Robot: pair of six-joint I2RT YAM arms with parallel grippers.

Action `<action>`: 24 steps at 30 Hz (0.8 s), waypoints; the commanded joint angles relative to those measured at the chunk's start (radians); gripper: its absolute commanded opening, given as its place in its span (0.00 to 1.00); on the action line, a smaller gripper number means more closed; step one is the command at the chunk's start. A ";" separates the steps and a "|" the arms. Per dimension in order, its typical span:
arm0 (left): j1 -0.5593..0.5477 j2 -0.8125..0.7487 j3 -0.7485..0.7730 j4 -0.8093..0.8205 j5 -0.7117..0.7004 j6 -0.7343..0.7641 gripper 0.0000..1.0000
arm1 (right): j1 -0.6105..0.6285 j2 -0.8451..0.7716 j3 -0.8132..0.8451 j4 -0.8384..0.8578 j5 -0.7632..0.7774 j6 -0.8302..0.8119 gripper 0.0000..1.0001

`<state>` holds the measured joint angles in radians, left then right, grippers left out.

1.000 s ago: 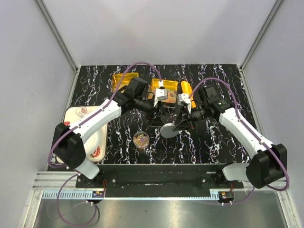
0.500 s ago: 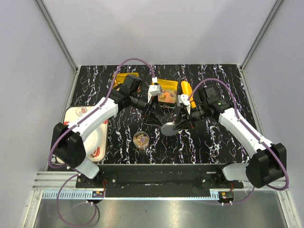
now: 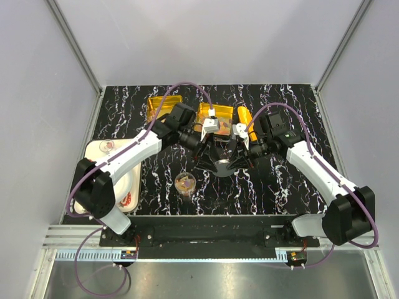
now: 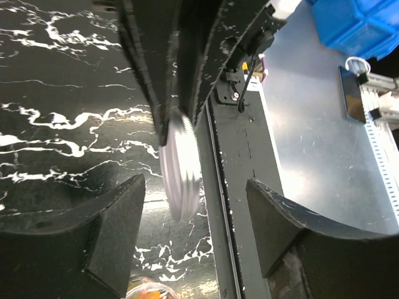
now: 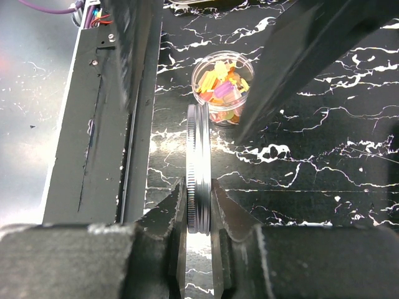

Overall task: Pack the candies
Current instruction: Pick up the bottle lid at the center of the board.

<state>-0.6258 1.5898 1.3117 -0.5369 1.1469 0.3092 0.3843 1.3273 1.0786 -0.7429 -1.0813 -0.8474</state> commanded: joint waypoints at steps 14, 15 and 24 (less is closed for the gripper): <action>-0.049 -0.004 -0.005 0.006 -0.124 0.048 0.22 | -0.002 0.015 0.047 0.073 0.029 0.057 0.10; -0.051 -0.005 -0.005 0.006 -0.125 0.048 0.19 | -0.002 0.015 0.047 0.073 0.032 0.059 0.12; -0.048 0.006 -0.012 0.080 -0.164 -0.064 0.05 | -0.002 -0.077 0.067 0.098 0.228 0.056 0.64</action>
<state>-0.6697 1.5929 1.3079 -0.5232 1.0134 0.3103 0.3843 1.3289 1.1007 -0.6960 -0.9855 -0.7856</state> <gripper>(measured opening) 0.167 0.551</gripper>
